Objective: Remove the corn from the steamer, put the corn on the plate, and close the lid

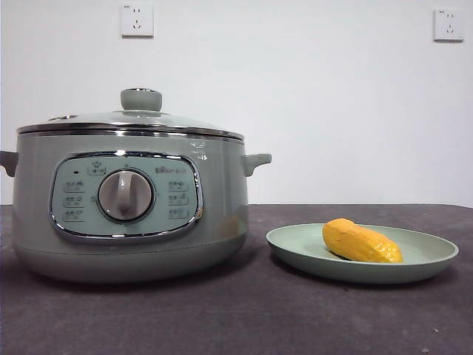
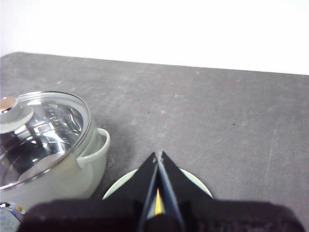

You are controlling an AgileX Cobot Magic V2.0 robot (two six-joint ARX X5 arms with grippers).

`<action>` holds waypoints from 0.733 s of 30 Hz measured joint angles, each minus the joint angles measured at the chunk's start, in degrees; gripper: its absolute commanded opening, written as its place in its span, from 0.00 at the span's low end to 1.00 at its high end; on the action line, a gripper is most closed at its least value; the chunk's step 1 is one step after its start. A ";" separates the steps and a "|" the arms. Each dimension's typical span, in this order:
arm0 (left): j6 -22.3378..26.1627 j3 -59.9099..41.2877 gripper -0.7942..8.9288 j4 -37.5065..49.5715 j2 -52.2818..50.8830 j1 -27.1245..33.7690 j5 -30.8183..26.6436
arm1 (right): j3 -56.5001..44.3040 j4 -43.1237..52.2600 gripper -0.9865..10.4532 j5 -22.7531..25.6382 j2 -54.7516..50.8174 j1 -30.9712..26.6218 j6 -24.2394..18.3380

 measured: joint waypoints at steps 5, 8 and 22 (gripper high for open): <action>-0.31 -7.56 0.08 -1.07 -7.80 0.00 0.02 | -8.11 -0.74 0.08 0.39 -7.50 0.00 1.16; -1.05 -7.43 0.08 -3.19 -8.07 0.00 0.02 | -8.15 -1.62 0.09 3.54 -7.32 0.00 2.54; -2.12 -7.45 0.08 -10.32 -7.34 0.00 0.02 | -8.15 -3.67 0.09 4.52 -7.08 0.00 3.91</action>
